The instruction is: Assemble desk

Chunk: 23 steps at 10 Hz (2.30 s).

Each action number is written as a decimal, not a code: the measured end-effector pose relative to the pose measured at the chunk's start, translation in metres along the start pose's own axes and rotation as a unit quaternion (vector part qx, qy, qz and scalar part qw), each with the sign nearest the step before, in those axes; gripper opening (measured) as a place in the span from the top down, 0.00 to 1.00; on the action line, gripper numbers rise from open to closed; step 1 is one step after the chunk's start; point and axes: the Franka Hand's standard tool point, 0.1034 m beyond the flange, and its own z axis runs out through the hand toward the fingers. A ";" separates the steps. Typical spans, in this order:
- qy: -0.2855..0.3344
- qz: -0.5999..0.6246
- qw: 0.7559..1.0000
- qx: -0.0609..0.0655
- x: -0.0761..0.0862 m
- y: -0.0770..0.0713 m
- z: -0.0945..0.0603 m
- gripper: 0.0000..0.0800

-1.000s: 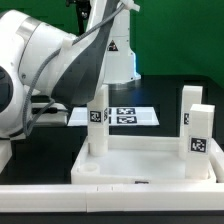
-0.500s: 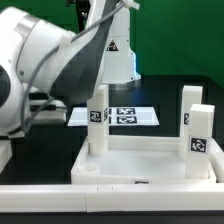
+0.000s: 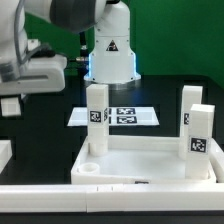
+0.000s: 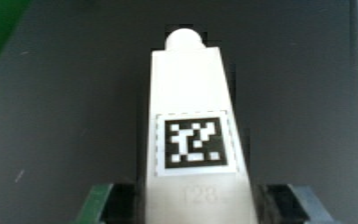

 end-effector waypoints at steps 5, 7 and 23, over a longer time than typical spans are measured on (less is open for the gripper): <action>0.148 0.044 0.987 0.047 0.004 -0.071 -0.128 0.64; 0.208 0.042 0.977 0.029 0.013 -0.064 -0.128 0.64; 0.544 0.173 0.820 0.028 0.097 -0.104 -0.213 0.64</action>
Offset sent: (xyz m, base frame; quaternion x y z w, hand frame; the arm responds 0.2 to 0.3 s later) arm 0.0469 0.0948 0.1000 0.1226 0.1437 0.1462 0.9710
